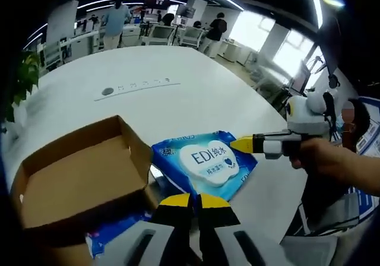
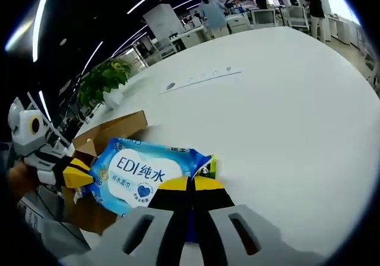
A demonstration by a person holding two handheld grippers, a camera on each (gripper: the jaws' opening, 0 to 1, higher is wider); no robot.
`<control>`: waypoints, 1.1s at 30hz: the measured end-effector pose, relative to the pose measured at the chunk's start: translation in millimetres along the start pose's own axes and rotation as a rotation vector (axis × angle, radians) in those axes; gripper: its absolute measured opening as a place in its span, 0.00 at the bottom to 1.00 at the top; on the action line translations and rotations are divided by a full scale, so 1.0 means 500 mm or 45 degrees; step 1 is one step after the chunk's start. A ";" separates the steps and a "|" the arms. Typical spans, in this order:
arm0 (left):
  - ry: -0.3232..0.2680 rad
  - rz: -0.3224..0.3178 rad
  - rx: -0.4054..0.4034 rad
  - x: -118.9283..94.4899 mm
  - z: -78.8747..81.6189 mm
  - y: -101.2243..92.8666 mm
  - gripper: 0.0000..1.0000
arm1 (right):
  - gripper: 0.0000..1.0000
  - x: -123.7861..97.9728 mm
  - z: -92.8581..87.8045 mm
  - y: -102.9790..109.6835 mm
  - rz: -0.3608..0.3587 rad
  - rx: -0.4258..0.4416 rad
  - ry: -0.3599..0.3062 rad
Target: Operate the shoe box by opening the lid, removing the specified soft item, and placing it in the target area until the item is outside and the box remains undamaged.
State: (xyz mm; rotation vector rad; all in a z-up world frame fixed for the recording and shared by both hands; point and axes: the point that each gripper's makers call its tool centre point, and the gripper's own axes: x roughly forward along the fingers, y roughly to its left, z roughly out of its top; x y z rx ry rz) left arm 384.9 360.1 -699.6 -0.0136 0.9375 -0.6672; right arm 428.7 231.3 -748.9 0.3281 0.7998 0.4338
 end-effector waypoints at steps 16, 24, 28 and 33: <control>0.058 0.032 0.109 0.026 -0.014 0.003 0.03 | 0.00 0.018 -0.014 -0.024 -0.049 0.044 -0.018; 0.049 0.064 0.247 0.025 -0.020 0.005 0.00 | 0.00 0.019 -0.011 -0.029 -0.069 0.080 -0.043; 0.031 0.071 0.197 0.011 -0.022 0.008 0.01 | 0.00 0.022 -0.009 -0.028 -0.096 0.041 -0.040; -0.029 0.053 0.147 -0.016 -0.014 0.007 0.06 | 0.00 0.020 -0.009 -0.029 -0.099 0.049 -0.054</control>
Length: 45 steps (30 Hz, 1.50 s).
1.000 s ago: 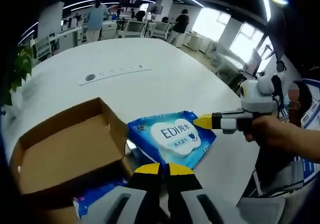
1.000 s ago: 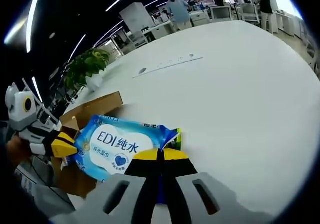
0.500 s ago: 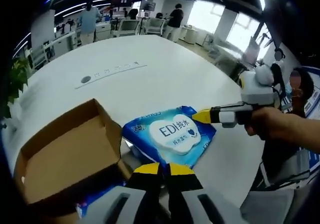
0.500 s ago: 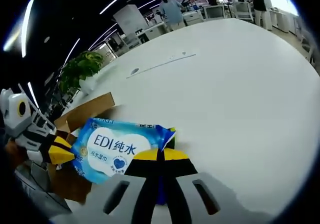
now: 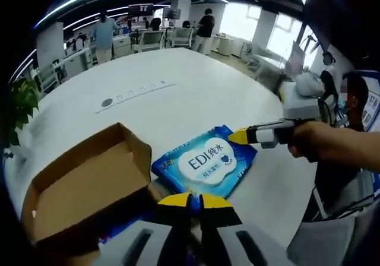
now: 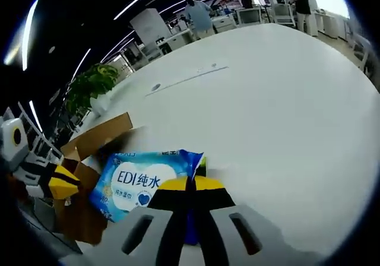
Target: Operate the shoe box by opening the lid, removing the specified soft item, and placing it in the target area until the item is outside and the box remains undamaged.
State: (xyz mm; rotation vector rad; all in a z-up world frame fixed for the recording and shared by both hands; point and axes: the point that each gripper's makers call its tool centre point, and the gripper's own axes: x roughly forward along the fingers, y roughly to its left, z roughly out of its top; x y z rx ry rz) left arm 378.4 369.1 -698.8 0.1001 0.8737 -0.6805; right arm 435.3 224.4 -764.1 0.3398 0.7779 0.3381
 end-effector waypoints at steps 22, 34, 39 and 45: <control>-0.123 -0.011 -0.117 -0.099 0.001 0.032 0.16 | 0.19 -0.067 0.018 0.036 -0.020 -0.262 -0.021; -0.102 -0.019 -0.068 -0.135 -0.044 0.062 0.21 | 0.23 -0.117 0.019 0.106 0.066 -0.380 0.007; -0.085 -0.012 -0.041 -0.141 -0.066 0.077 0.23 | 0.24 -0.126 0.004 0.148 0.113 -0.440 0.072; -0.041 -0.036 0.026 -0.146 -0.098 0.086 0.24 | 0.24 -0.135 -0.001 0.213 0.185 -0.600 0.114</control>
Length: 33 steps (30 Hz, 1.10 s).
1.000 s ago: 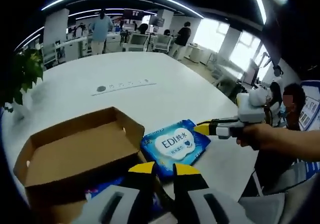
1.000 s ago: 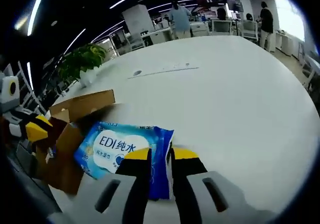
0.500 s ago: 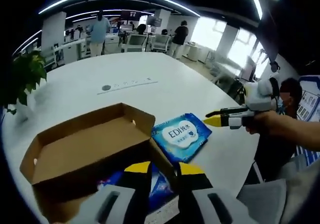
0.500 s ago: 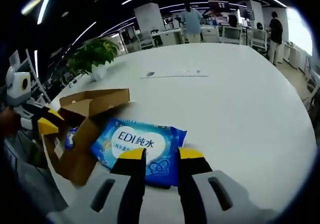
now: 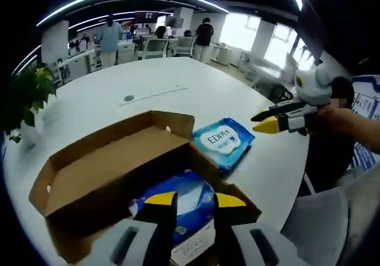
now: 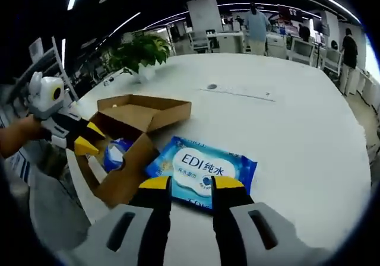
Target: Operate the shoe box by opening the lid, removing the specified soft item, and placing it in the target area until the item is outside and the box remains undamaged.
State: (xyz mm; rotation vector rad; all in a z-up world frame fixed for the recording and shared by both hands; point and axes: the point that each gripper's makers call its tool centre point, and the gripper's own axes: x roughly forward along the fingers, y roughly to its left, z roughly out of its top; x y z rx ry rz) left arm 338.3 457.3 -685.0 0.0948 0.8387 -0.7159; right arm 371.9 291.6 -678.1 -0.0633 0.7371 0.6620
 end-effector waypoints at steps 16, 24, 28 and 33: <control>0.152 -0.096 0.184 0.031 -0.031 0.007 0.25 | 0.22 0.029 0.067 0.138 0.177 -0.327 0.040; 0.289 -0.151 0.413 0.050 -0.045 0.009 0.21 | 0.22 0.071 0.075 0.183 0.225 -0.545 0.098; 0.303 -0.209 0.424 0.055 -0.042 0.003 0.15 | 0.20 0.101 0.068 0.194 0.242 -0.581 0.126; 0.316 -0.248 0.430 0.058 -0.054 0.001 0.12 | 0.18 0.130 0.058 0.206 0.264 -0.612 0.157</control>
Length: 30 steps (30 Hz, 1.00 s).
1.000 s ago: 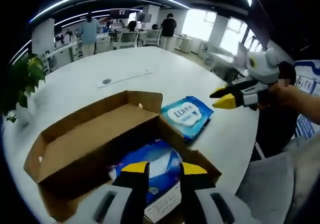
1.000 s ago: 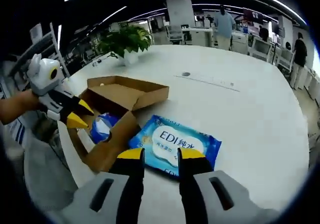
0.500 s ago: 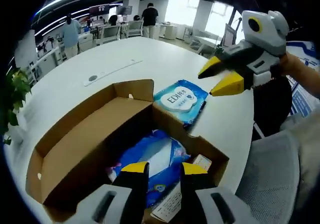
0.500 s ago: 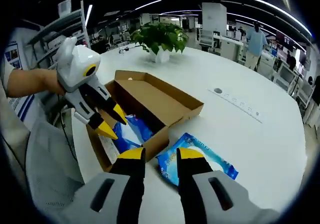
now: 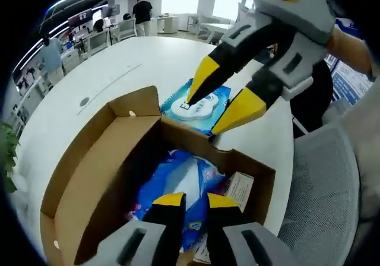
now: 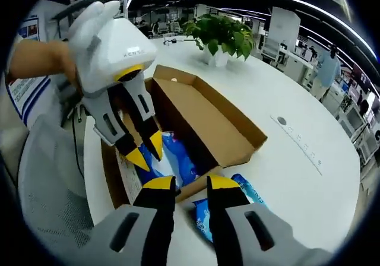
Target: Operate the shoe box by opening the lid, removing the specified soft item, and placing it in the target area until the item is outside and the box remains undamaged.
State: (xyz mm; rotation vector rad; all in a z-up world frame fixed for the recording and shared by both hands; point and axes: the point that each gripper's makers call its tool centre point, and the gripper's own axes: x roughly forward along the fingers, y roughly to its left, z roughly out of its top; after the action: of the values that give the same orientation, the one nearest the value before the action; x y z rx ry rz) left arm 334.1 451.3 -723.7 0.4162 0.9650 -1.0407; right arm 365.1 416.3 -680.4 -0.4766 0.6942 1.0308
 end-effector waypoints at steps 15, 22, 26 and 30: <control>0.001 -0.026 -0.085 0.004 -0.021 0.007 0.00 | 0.15 0.100 0.011 0.028 0.068 -0.105 0.076; -0.033 -0.040 -0.184 0.000 -0.019 0.006 0.00 | 0.10 0.138 -0.002 0.025 0.054 -0.169 0.143; -0.055 -0.027 -0.211 -0.004 -0.017 0.008 0.00 | 0.03 0.142 -0.004 0.017 0.035 -0.155 0.149; -0.086 -0.020 -0.246 -0.011 -0.013 0.011 0.00 | 0.00 0.138 0.000 0.016 0.028 -0.163 0.139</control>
State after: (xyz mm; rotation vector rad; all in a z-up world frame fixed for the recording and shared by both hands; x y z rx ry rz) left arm 334.9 461.6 -723.3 0.2127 0.9990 -0.9594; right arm 381.4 462.0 -730.4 -0.6411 0.7344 1.0804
